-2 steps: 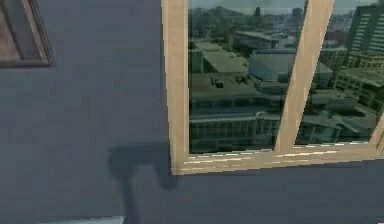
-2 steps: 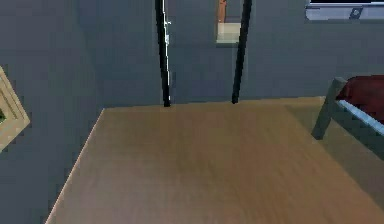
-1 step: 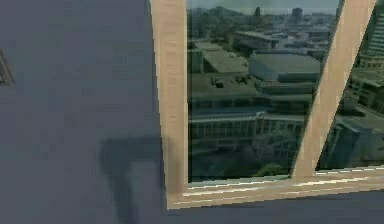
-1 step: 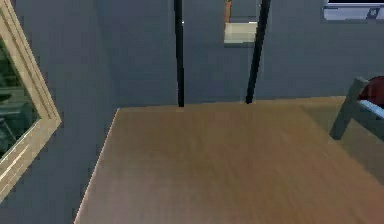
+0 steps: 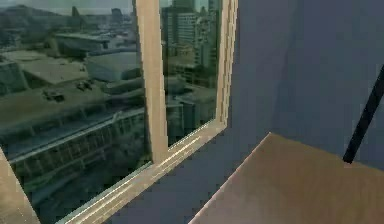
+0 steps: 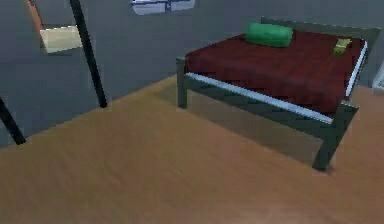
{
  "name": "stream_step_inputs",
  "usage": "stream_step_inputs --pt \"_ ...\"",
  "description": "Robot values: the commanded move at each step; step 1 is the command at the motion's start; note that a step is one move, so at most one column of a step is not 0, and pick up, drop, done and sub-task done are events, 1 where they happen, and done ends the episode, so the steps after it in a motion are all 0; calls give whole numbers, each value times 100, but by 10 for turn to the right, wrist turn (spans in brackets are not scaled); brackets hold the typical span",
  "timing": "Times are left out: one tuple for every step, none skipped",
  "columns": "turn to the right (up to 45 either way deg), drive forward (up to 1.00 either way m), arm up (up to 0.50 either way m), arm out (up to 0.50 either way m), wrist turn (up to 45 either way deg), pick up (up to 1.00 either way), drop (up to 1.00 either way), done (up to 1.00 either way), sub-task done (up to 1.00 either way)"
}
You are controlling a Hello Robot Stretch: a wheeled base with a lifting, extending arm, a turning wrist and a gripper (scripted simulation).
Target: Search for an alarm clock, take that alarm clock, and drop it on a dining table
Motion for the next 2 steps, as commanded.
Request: stream_step_inputs --pt "450 0 0 0 0 0 0 0 0" --pt "210 0 0 0 0 0 0 0 0"
